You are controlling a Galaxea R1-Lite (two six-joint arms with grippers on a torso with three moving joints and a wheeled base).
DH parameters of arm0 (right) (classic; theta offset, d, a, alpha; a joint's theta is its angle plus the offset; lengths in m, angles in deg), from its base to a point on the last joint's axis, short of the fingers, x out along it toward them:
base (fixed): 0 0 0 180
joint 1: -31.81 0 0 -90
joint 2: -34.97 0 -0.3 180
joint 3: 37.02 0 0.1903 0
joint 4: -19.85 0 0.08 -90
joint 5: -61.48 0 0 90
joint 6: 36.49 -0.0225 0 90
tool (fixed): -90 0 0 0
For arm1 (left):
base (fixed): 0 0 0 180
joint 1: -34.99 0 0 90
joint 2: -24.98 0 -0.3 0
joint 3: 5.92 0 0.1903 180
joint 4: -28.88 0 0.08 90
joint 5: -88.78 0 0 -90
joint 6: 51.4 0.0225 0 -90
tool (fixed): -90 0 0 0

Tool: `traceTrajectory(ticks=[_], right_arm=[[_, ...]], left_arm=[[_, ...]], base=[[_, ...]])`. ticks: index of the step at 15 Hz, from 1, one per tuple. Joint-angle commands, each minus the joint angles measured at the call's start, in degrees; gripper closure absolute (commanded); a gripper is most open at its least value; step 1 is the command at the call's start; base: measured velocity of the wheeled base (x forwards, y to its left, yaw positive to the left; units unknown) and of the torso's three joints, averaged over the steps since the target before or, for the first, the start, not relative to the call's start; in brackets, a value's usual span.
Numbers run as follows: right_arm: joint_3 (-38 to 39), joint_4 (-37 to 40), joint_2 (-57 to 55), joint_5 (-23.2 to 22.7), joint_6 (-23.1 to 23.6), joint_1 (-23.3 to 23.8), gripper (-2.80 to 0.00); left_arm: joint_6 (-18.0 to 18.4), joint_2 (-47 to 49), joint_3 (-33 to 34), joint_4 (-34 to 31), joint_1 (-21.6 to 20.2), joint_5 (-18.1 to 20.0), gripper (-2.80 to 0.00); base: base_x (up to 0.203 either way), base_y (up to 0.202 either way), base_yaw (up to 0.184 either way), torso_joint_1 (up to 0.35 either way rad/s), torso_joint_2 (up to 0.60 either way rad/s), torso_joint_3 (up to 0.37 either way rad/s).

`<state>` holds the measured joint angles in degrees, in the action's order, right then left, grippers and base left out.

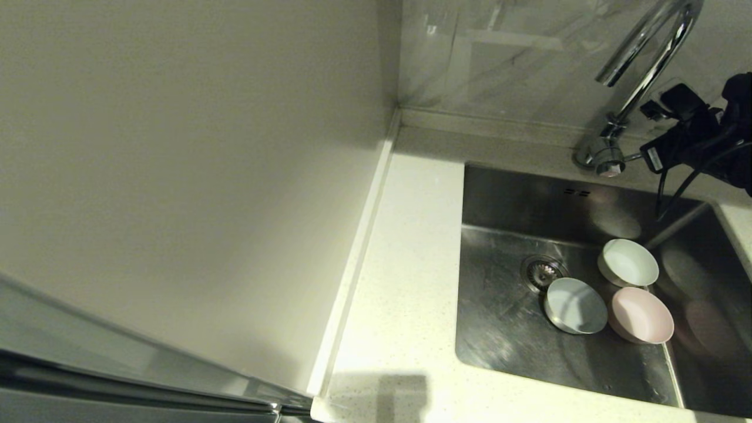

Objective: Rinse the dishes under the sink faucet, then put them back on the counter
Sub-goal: Turn on the faucet

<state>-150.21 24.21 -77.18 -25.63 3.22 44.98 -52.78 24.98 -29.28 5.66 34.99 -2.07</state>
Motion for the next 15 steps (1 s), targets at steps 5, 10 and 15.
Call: traceTrajectory(ticks=[5,10,15], right_arm=[[1.3,4.9,1.6,2.4,1.3,0.5,0.00],[3.1,4.8,2.6,2.4,1.9,0.6,0.00],[-2.1,4.5,2.6,3.0,0.7,3.1,0.00]], left_arm=[[0.0,-0.2,0.0,0.0,0.0,0.0,0.00],[0.0,-0.3,0.0,0.0,0.0,0.0,0.00],[0.0,-0.2,0.0,0.0,0.0,0.0,0.00]], base=[[0.000,0.000,0.000,0.000,0.00,0.000],[0.000,0.000,0.000,0.000,0.00,0.000],[0.000,0.000,0.000,0.000,0.00,0.000]])
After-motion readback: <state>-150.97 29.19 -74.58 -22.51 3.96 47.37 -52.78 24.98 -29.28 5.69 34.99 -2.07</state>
